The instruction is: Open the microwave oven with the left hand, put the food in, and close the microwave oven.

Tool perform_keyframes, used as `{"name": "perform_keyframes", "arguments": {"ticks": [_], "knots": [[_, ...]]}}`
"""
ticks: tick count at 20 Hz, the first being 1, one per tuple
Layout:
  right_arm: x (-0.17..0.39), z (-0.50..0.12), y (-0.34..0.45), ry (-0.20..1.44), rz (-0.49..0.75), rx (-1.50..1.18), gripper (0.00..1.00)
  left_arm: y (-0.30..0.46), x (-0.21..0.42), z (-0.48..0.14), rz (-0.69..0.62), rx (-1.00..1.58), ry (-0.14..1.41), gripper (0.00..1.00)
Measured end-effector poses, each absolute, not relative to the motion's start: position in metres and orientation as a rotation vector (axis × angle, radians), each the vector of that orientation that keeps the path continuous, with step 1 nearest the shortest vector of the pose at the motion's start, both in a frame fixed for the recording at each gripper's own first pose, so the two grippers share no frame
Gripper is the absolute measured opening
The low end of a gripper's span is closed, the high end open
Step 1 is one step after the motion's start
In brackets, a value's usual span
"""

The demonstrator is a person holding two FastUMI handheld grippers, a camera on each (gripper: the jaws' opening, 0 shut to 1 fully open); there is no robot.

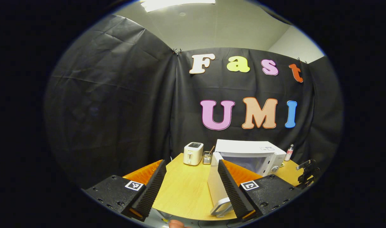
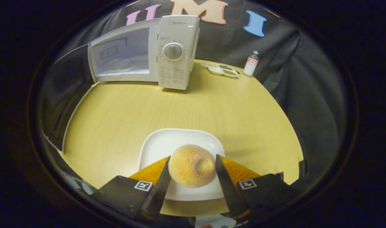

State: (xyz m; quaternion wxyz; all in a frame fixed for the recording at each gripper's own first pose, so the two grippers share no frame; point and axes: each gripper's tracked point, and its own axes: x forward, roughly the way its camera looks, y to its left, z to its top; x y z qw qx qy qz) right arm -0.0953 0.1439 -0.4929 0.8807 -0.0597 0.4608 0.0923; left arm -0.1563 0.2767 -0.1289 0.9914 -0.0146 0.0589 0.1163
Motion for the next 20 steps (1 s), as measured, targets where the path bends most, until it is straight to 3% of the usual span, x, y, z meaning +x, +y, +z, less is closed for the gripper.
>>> {"name": "perform_keyframes", "arguments": {"ticks": [1,2,4,5,7,8,9,10,11,14,15,20], "knots": [[-0.096,-0.492,0.144,0.958,0.193,-0.122,0.77,0.277,-0.156,-0.128,0.232,-0.029,0.118,0.94],[-0.098,-0.492,0.147,0.969,0.202,-0.118,0.70,0.277,-0.155,-0.128,0.230,-0.028,0.117,0.94],[-0.095,-0.486,0.147,0.947,0.202,-0.136,0.68,0.275,-0.152,-0.128,0.227,-0.028,0.119,0.94],[-0.095,-0.485,0.150,0.944,0.211,-0.131,0.56,0.276,-0.154,-0.128,0.226,-0.027,0.119,0.94],[-0.093,-0.481,0.148,0.928,0.210,-0.137,0.57,0.277,-0.154,-0.127,0.227,-0.028,0.116,0.94],[-0.095,-0.480,0.150,0.939,0.216,-0.130,0.38,0.278,-0.155,-0.127,0.226,-0.027,0.117,0.94],[-0.093,-0.479,0.148,0.930,0.209,-0.129,0.44,0.279,-0.155,-0.128,0.229,-0.027,0.116,0.94],[-0.095,-0.479,0.149,0.934,0.215,-0.117,0.30,0.278,-0.155,-0.128,0.228,-0.030,0.117,0.96],[-0.099,-0.479,0.158,0.954,0.236,-0.087,0.24,0.278,-0.155,-0.128,0.228,-0.031,0.119,0.96],[-0.101,-0.466,0.168,0.944,0.249,-0.042,0.24,0.281,-0.160,-0.129,0.232,-0.027,0.117,0.96],[-0.098,-0.460,0.174,0.929,0.251,-0.013,0.30,0.281,-0.161,-0.129,0.235,-0.023,0.115,0.94],[-0.080,-0.421,0.223,0.901,0.284,0.252,0.30,0.282,-0.164,-0.121,0.237,0.003,0.105,0.96]]}}
